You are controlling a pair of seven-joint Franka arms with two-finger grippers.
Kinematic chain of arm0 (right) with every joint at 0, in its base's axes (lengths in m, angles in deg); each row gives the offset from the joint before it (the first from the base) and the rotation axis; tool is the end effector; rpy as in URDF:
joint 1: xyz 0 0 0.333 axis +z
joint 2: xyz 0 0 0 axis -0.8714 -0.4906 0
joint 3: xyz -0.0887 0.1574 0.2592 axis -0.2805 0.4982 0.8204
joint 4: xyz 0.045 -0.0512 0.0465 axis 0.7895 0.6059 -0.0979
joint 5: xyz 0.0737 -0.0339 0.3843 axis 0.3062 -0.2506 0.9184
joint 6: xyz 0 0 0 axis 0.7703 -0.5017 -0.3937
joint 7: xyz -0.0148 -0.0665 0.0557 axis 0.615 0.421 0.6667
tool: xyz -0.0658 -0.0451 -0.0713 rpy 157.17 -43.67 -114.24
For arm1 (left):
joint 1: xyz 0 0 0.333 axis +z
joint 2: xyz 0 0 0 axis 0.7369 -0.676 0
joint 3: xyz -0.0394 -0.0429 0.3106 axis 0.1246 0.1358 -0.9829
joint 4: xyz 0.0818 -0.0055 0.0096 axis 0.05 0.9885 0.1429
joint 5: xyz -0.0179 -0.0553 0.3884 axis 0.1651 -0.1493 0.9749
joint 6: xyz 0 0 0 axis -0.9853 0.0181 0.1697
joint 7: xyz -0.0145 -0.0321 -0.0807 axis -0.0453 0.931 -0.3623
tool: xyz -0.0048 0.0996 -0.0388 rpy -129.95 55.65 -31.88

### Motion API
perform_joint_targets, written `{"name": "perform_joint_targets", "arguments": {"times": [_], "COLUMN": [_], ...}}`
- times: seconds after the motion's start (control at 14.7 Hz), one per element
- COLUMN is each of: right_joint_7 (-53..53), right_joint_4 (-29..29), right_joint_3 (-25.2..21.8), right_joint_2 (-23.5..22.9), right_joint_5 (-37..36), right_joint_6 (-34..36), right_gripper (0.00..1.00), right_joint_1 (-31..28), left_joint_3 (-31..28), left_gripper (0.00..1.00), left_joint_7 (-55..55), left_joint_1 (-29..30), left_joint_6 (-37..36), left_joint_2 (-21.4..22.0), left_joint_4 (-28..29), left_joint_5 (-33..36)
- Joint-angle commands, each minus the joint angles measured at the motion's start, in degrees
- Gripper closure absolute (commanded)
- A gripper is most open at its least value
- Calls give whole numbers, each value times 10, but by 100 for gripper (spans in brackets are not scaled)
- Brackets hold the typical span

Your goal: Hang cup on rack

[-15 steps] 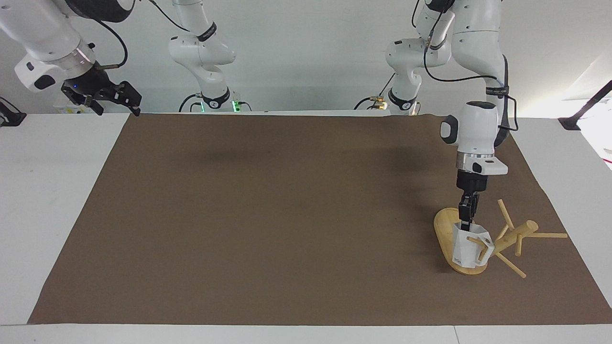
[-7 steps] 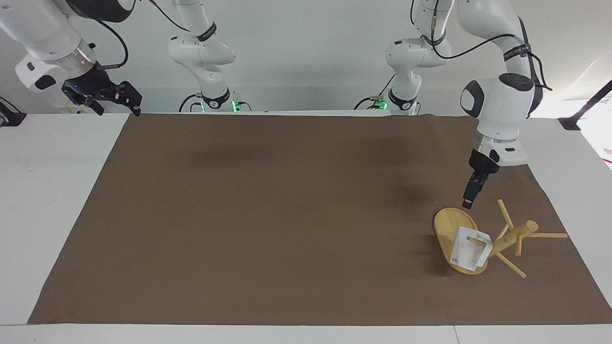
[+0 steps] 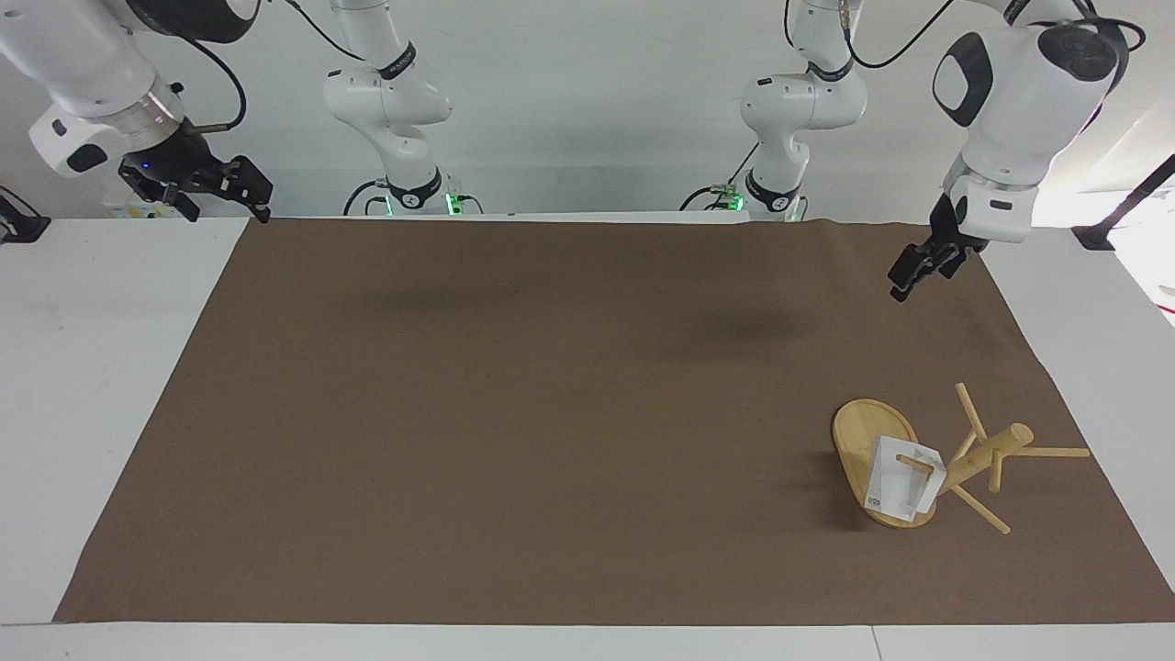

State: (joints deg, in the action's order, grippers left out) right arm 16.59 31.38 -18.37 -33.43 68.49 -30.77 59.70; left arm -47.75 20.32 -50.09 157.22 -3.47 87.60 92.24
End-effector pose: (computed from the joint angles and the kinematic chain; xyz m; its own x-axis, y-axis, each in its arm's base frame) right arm 0.5136 -0.0896 0.6319 0.9823 -0.0479 -0.1809 -0.0486 -0.9988 0.0004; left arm 0.5198 -0.0491 0.5842 0.9788 0.2040 0.0169 0.2046 -0.9776 -0.0498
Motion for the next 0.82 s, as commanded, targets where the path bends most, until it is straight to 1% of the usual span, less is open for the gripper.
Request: {"name": "perform_joint_targets", "arguments": {"times": [0.0,0.07,0.34,0.61,0.75], "right_joint_7": [-8,-8,-8,-8,-8], "right_joint_4": [11,11,11,11,11], "right_joint_3": [0,0,0,0,0], "right_joint_2": [8,8,8,8,8], "right_joint_5": [-2,-2,-2,-2,-1], "right_joint_6": [-2,-2,-2,-2,-2], "right_gripper": [0,0,0,0,0], "right_joint_1": [2,2,2,2,2], "left_joint_3": [2,1,0,1,0], "left_gripper": [0,0,0,0,0], "left_joint_7": [126,167,180,206,205], "left_joint_1": [-2,1,2,2,5], "left_joint_6": [-56,-59,-83,-84,-83], "left_joint_2": [-32,-37,-67,-72,-72], "left_joint_4": [-66,-75,-125,-133,-133], "left_joint_5": [-2,-14,-17,-21,-38]}}
